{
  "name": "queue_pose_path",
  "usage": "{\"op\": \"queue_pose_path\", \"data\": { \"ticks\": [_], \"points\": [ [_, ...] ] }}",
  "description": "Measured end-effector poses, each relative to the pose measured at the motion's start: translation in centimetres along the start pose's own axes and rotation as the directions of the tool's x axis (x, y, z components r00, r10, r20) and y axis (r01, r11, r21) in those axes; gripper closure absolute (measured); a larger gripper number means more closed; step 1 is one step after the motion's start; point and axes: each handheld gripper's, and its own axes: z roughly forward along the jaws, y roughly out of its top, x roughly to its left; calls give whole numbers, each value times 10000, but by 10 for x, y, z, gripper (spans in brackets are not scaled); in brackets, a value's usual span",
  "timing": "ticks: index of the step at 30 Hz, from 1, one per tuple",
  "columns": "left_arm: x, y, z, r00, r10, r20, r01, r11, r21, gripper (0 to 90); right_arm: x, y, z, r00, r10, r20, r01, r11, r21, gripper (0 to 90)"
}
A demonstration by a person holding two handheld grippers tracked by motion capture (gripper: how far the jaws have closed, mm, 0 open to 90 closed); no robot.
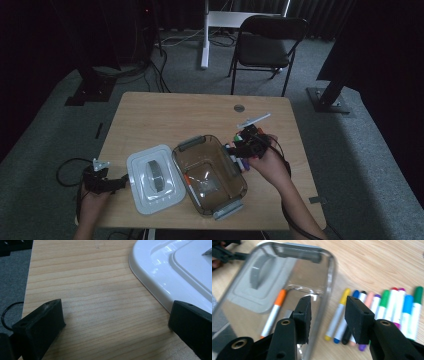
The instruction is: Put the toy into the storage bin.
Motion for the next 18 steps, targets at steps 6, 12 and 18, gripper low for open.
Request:
{"op": "queue_pose_path", "data": {
  "ticks": [6, 12, 18],
  "points": [
    [0, 0, 0, 10000, -2, -3, 2, 10000, -14, 5, -30, -7, 0, 9966, 704, 421, -700, 9975, -107, 571],
    [0, 0, 0, 10000, -7, 1, 7, 10000, -2, 5, -61, -14, 2, 9890, 1189, 879, -1180, 9929, -148, 570],
    [0, 0, 0, 10000, -7, 1, 7, 10000, -2, 5, -92, -23, 9, 9795, 1416, 1431, -1436, 9896, 36, 566]
  ]
}}
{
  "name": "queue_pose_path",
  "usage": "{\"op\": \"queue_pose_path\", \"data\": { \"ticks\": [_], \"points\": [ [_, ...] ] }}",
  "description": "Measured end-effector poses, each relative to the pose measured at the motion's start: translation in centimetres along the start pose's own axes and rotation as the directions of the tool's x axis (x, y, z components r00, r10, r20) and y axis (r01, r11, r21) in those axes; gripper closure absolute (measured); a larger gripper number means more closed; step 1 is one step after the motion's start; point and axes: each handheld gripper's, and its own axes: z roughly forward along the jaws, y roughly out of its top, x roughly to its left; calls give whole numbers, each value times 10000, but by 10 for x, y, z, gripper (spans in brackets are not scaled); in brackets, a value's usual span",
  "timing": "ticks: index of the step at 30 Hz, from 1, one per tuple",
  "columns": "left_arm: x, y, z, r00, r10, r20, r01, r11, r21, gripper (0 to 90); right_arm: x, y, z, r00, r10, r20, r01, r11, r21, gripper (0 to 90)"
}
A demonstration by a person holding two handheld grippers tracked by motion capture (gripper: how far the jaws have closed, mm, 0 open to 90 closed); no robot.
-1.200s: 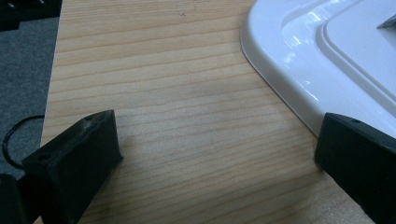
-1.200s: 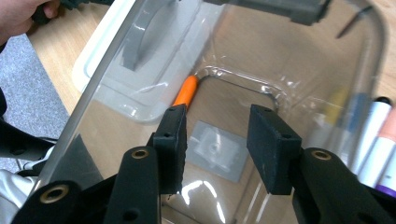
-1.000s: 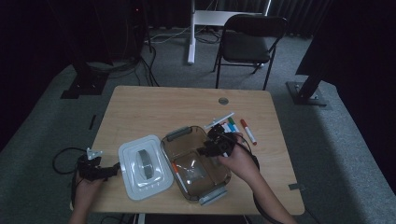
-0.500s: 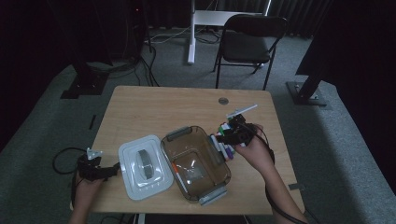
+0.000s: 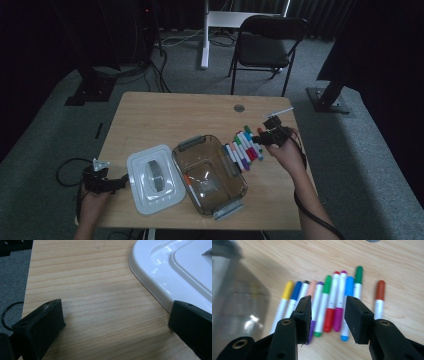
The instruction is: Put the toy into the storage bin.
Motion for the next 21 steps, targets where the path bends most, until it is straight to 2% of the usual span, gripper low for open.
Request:
{"op": "queue_pose_path", "data": {
  "ticks": [9, 11, 13, 15, 16, 21],
  "points": [
    [0, 0, 0, 10000, 2, -2, -2, 10000, 2, 5, -40, -9, 26, 9979, 189, 618, -197, 9997, 124, 558],
    [0, 0, 0, 10000, 12, -2, -12, 10000, 6, 5, -46, -12, 32, 9975, 183, 678, -195, 9997, 174, 555],
    [0, 0, 0, 10000, 12, 1, -12, 10000, 2, 5, -53, -14, 41, 9958, 369, 844, -399, 9986, 348, 543],
    [0, 0, 0, 10000, 3, -3, -3, 10000, -2, 5, -56, -15, 43, 9956, 412, 845, -443, 9984, 359, 538],
    [0, 0, 0, 10000, 9, 1, -9, 10000, -1, 5, -63, -16, 54, 9934, 522, 1026, -577, 9970, 519, 518],
    [0, 0, 0, 10000, 2, -2, -2, 10000, -1, 6, -73, -16, 71, 9901, 720, 1205, -824, 9930, 841, 520]
  ]
}}
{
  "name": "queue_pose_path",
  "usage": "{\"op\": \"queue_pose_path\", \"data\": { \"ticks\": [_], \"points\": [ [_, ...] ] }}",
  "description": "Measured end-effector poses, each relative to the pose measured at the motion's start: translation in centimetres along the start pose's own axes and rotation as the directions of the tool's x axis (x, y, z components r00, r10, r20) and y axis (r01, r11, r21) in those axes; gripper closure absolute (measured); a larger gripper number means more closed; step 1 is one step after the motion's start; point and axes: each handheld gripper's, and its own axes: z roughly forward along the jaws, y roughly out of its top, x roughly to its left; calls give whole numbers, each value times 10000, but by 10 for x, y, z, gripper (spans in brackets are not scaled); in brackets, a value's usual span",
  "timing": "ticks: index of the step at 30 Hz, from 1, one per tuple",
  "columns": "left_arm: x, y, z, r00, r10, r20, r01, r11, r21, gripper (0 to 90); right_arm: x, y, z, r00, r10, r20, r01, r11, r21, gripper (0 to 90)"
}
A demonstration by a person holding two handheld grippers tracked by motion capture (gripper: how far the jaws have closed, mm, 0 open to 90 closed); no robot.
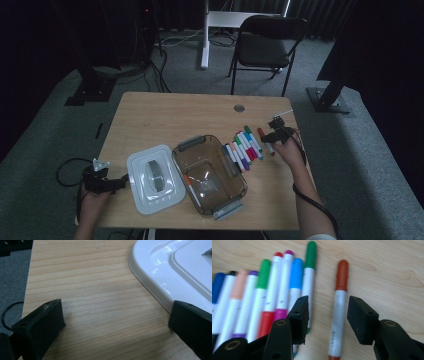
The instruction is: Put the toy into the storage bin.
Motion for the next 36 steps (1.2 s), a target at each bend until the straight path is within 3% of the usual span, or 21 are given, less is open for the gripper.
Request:
{"op": "queue_pose_path", "data": {
  "ticks": [8, 16, 24, 25, 30, 36],
  "points": [
    [0, 0, 0, 10000, 14, 2, -14, 10000, 6, 6, -9, 6, 19, 9994, 341, 12, -341, 9990, 300, 591],
    [0, 0, 0, 10000, 11, 2, -11, 10000, 2, 6, -11, 9, 32, 9994, 308, 136, -318, 9965, 775, 666],
    [0, 0, 0, 10000, 11, 1, -11, 10000, 5, 6, -11, 5, 35, 9990, 296, 348, -329, 9949, 957, 656],
    [0, 0, 0, 10000, 14, 1, -14, 10000, 6, 5, -12, 5, 37, 9993, 329, 201, -349, 9936, 1072, 670],
    [0, 0, 0, 10000, 13, 1, -13, 10000, 6, 5, -10, 4, 39, 9983, 45, 589, -110, 9937, 1115, 726],
    [0, 0, 0, 10000, 1, 0, -1, 10000, 1, 5, -9, 4, 38, 9980, 243, 587, -306, 9936, 1088, 763]
  ]
}}
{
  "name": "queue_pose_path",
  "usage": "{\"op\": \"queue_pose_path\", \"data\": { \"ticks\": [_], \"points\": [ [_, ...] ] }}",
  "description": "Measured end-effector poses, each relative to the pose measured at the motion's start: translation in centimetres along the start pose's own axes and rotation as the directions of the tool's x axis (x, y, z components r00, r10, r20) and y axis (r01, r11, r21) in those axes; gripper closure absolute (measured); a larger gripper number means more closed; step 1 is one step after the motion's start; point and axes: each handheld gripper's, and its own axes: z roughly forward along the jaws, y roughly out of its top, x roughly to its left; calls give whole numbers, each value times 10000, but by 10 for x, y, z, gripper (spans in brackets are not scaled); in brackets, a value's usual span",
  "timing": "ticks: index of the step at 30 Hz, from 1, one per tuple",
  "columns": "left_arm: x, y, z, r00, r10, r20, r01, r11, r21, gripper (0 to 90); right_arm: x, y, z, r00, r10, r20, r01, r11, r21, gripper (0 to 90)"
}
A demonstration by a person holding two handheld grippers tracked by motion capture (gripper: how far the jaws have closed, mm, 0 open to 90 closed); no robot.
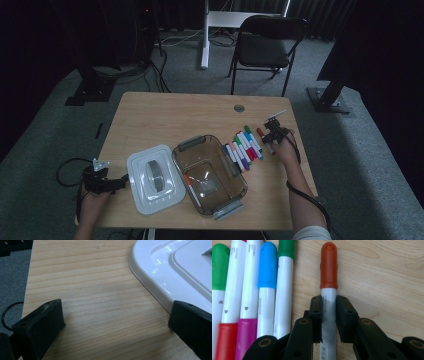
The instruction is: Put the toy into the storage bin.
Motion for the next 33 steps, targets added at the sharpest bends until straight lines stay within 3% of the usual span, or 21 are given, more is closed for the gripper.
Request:
{"op": "queue_pose_path", "data": {
  "ticks": [1, 9, 12, 20, 23, 25, 30, 33],
  "points": [
    [0, 0, 0, 10000, 9, 1, -9, 10000, 6, 5, -1, -1, -3, 9995, 295, -131, -297, 9994, -159, 765],
    [0, 0, 0, 10000, -1, -1, 1, 10000, 4, 5, -5, -3, -25, 9928, 1123, -424, -1136, 9930, -311, 766],
    [0, 0, 0, 10000, -2, 0, 2, 10000, 0, 5, -5, -4, -33, 9859, 1431, -867, -1468, 9884, -379, 766],
    [0, 0, 0, 10000, 1, -1, -1, 10000, 2, 5, 13, -6, -74, 9919, 983, -800, -1049, 9910, -829, 766],
    [0, 0, 0, 10000, 10, 3, -10, 10000, 4, 5, 18, -7, -82, 9924, 917, -821, -992, 9908, -922, 766],
    [0, 0, 0, 10000, 1, -1, -1, 10000, 3, 5, 30, -8, -99, 9918, 841, -962, -949, 9891, -1129, 766],
    [0, 0, 0, 10000, 10, 1, -10, 10000, 8, 5, 45, -10, -117, 9887, 802, -1263, -959, 9877, -1235, 766],
    [0, 0, 0, 10000, 9, 0, -9, 10000, 8, 5, 60, -10, -133, 9890, 490, -1396, -687, 9877, -1403, 766]
  ]
}}
